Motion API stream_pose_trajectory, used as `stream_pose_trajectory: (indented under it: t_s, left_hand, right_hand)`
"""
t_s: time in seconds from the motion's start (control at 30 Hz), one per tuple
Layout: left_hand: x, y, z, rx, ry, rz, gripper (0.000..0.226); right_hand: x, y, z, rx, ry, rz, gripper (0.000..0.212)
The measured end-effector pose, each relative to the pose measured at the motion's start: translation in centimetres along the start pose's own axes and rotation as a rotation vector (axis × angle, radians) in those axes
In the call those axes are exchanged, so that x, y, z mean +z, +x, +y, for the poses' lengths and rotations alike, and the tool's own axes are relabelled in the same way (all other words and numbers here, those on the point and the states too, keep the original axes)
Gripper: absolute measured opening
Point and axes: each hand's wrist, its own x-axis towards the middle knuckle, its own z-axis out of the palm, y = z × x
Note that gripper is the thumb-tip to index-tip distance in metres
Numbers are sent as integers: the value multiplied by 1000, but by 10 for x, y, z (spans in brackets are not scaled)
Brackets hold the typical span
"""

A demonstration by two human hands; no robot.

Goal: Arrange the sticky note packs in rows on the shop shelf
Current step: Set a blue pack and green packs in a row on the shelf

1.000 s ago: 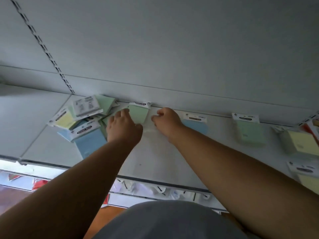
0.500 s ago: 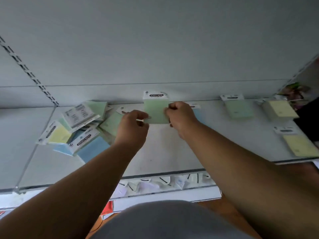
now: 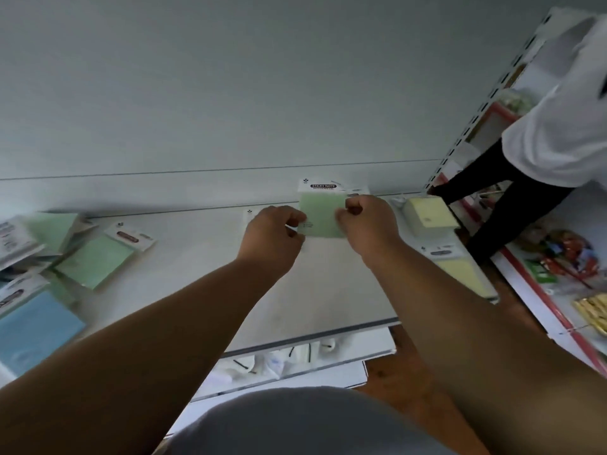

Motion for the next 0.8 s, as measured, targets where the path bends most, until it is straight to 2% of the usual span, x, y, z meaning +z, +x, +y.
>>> stream_pose_trajectory:
  t_s: [0.13, 0.3, 0.37, 0.43, 0.67, 0.8]
  left_hand:
    - [43, 26, 38, 5, 64, 18, 25]
    - [84, 37, 52, -40, 237, 39, 23]
    - [94, 36, 52, -65, 274, 28, 23]
    - [99, 35, 54, -97, 268, 33, 23]
    - [100, 32, 60, -137, 270, 49, 29]
    - [85, 18, 51, -141, 232, 82, 32]
  right_hand:
    - [-26, 52, 33, -13, -92, -27, 25]
    - [-33, 84, 63, -76, -256, -117, 13]
    - [-31, 85, 73, -78, -285, -133, 21]
    - [-28, 85, 80, -60, -284, -153, 28]
    - [-28, 85, 78, -72, -303, -152, 28]
    - [-31, 71, 66, -151, -355, -55, 35]
